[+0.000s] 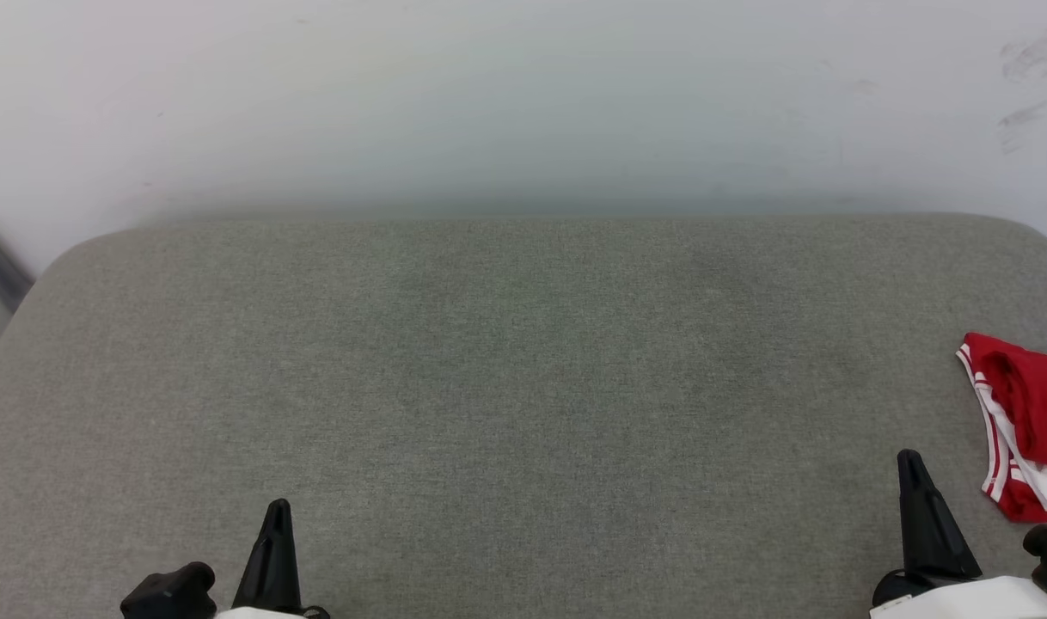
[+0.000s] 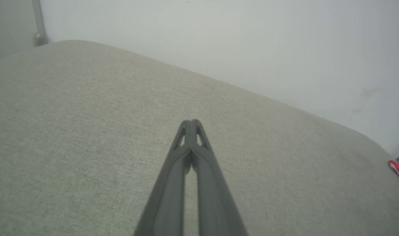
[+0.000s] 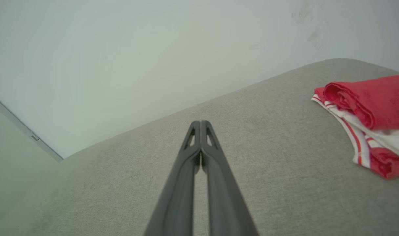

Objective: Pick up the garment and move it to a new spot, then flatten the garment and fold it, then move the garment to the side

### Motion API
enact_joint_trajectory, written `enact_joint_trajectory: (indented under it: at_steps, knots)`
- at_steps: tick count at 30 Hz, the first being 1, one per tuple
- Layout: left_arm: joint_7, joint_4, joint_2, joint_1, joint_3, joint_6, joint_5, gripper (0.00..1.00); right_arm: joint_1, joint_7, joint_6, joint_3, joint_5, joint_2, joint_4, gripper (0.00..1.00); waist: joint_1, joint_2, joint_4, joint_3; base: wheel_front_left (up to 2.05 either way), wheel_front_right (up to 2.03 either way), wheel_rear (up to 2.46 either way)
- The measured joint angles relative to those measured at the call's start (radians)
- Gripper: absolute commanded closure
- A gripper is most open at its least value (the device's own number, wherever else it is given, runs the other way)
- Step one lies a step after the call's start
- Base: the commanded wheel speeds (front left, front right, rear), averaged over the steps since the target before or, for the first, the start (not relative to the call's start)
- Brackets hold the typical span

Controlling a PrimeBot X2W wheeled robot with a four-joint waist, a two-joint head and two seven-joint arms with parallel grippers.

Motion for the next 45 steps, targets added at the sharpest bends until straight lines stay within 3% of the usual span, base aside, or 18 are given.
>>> enact_joint_trajectory:
  at_steps: [19, 45]
  knots:
    - [0.072, 0.036, 0.001, -0.061, 0.022, -0.027, -0.316, 1.00, -0.047, 0.068, 0.000, 0.001, 0.306, -0.005, 0.040, 1.00, 0.0001, 0.0000, 0.001, 0.004, 0.00, 0.00, 0.00]
    - [0.152, 0.078, 0.003, -0.127, 0.053, -0.060, -0.665, 1.00, -0.104, 0.148, 0.000, -0.005, 0.641, -0.007, 0.082, 1.00, 0.0000, 0.0000, 0.001, 0.010, 0.00, 0.00, 0.00]
